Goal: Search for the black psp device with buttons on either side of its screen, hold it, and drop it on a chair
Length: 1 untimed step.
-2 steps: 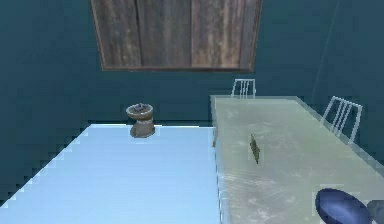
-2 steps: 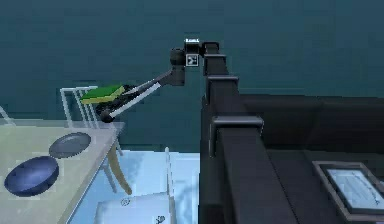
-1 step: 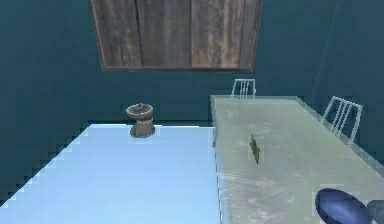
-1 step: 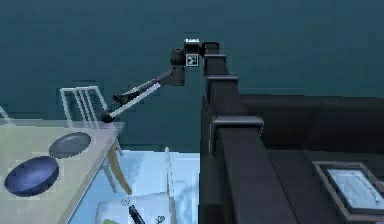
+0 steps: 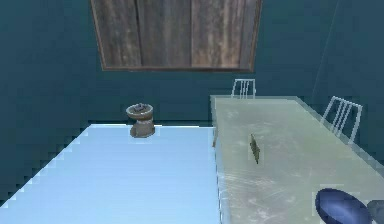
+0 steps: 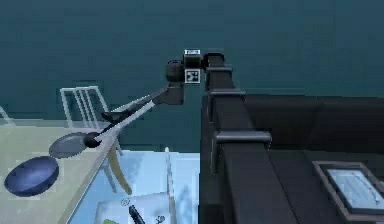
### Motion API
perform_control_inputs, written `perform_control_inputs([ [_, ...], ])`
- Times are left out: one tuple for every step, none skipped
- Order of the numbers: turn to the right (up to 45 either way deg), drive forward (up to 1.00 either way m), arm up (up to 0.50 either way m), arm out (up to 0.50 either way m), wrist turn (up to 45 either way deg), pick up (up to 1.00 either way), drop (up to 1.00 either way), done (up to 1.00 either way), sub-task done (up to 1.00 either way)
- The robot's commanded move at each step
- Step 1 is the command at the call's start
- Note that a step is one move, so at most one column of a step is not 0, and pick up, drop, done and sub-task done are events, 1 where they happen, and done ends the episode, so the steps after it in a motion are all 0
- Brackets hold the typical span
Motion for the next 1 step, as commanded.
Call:
perform_control_inputs([
  [0.0,0.00,0.00,0.00,0.0,0.00,0.00,1.00,0.00],
])
